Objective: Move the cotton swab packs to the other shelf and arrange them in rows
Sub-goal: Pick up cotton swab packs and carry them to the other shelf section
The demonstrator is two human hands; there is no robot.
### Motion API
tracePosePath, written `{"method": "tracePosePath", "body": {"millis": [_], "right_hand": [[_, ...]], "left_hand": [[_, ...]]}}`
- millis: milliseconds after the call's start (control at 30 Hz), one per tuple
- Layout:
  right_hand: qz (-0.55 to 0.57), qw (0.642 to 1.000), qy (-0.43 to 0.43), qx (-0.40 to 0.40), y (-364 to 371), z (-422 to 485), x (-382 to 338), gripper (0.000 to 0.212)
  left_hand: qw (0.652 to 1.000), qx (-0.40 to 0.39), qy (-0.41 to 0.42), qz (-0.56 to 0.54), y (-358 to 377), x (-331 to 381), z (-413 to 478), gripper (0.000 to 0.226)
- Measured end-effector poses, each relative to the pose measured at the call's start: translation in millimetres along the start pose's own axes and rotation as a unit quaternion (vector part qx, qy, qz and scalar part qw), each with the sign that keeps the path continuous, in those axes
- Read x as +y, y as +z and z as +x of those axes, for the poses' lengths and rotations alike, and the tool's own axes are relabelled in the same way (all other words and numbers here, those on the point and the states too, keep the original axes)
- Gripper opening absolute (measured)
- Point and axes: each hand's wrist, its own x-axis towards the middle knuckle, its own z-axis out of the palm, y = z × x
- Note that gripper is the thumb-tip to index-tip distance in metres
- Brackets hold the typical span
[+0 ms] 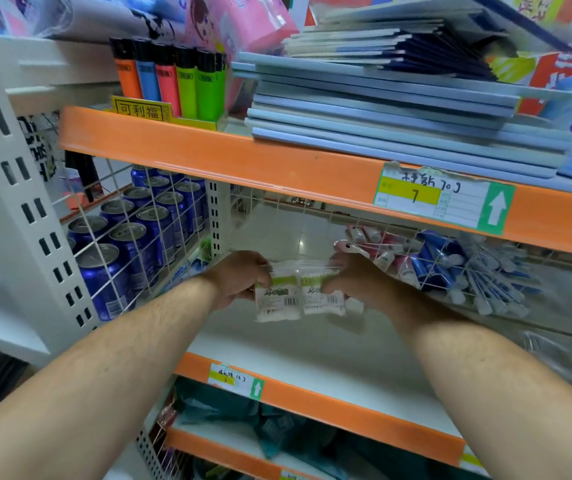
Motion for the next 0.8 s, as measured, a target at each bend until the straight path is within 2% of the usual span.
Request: {"method": "tracePosePath", "body": {"millis": [133, 233, 300, 400, 533, 633, 800], "right_hand": [[-0.028, 0.999, 0.003, -0.020, 1, -10, 9, 0.042], [-0.026, 0.999, 0.012, -0.016, -4, -24, 14, 0.057], [-0.035, 0.999, 0.022, -0.006, -10, -34, 20, 0.054], [-0.044, 0.999, 0.029, 0.010, -24, -55, 36, 0.039], [-0.059, 0.995, 0.069, 0.051, -48, -92, 64, 0.029], [-0.098, 0.986, 0.101, 0.090, -72, -127, 88, 0.043], [-0.107, 0.970, 0.138, 0.171, -119, -208, 138, 0.051]], "left_hand": [[0.999, -0.031, 0.005, 0.044, 6, -2, 2, 0.029], [0.992, -0.065, 0.020, 0.102, 19, 1, 6, 0.037], [0.985, -0.087, 0.034, 0.144, 34, 5, 9, 0.031], [0.969, -0.114, 0.065, 0.211, 64, 15, 13, 0.017], [0.942, -0.144, 0.119, 0.278, 117, 33, 11, 0.010], [0.907, -0.174, 0.175, 0.340, 164, 50, 0, 0.008], [0.876, -0.227, 0.238, 0.353, 250, 77, -29, 0.013]]}}
